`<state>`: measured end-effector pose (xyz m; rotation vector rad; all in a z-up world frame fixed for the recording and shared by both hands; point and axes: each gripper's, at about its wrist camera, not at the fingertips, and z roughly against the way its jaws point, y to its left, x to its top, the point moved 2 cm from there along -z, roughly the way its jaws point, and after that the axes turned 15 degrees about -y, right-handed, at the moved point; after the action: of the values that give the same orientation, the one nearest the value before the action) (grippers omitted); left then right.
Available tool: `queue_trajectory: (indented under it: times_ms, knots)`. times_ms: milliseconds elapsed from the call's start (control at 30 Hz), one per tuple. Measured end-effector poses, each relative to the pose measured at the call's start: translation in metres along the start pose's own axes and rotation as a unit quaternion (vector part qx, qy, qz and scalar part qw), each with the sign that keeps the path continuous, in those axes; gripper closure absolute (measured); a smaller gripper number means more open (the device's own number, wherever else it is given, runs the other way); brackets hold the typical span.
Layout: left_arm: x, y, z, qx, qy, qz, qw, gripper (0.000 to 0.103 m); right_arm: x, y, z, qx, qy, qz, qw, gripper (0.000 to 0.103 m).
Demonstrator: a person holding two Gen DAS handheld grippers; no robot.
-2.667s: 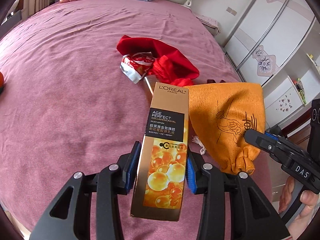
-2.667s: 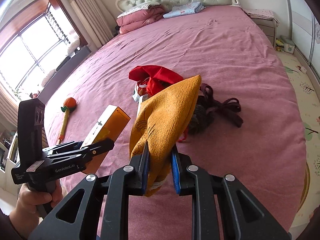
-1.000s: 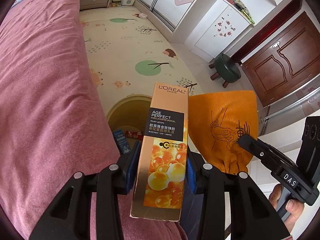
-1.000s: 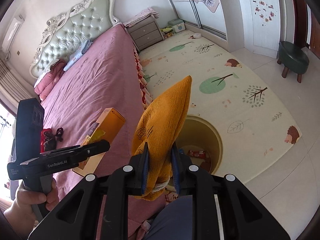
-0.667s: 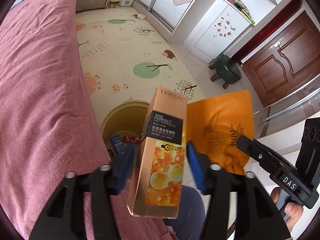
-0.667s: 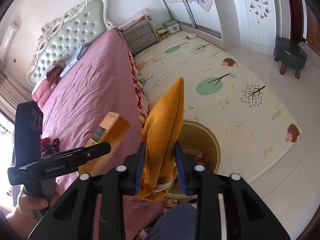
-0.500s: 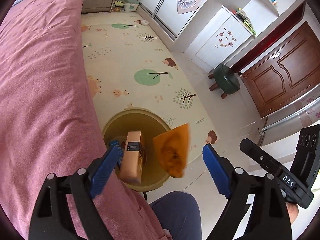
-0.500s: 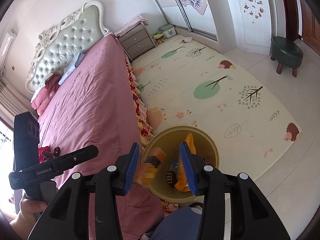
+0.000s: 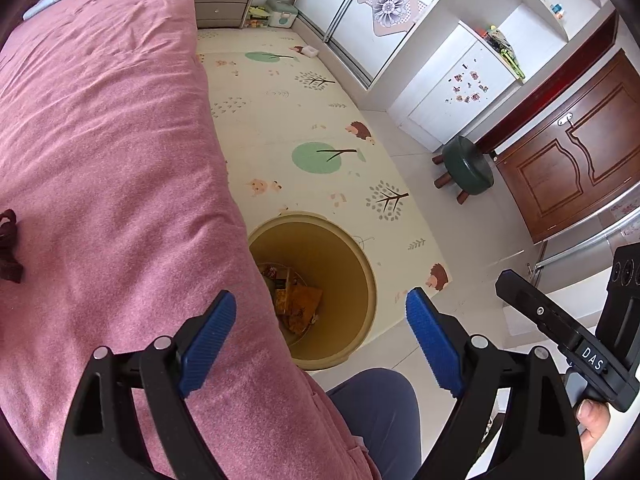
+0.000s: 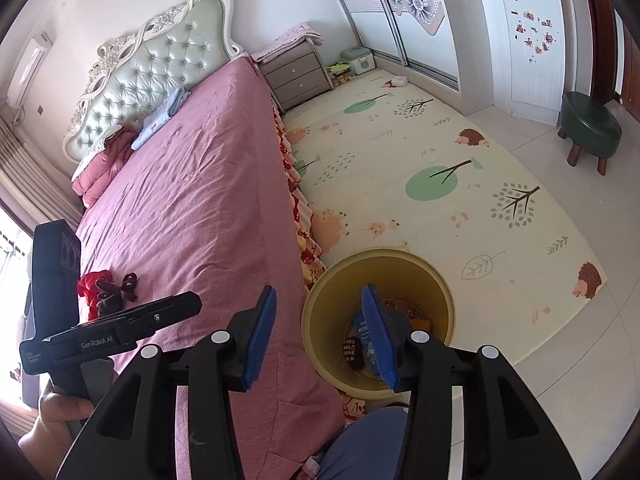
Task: Collect trash
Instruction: 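Move both open tools back over the items on the bed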
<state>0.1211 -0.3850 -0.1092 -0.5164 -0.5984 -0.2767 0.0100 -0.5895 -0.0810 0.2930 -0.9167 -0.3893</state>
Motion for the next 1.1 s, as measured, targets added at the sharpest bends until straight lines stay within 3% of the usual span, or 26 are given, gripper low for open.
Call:
queue_trajectory:
  times_ms: [400,633,1100]
  knots:
    - [-0.002,0.044,0.07,0.044,-0.061,-0.008,0.9971,0.016,-0.01,0.086,-0.004,0.069,0.013,0.048,0.996,0.059]
    - [-0.009,0.086,0.11,0.094,-0.085,-0.006,0.9919,0.016,-0.024,0.143,-0.018,0.111,0.032,0.077,0.99,0.059]
    - [-0.02,0.174,0.165,0.153,-0.11,0.053,0.9806,0.016,-0.056,0.238,-0.047,0.173,0.074,0.129,0.974,0.059]
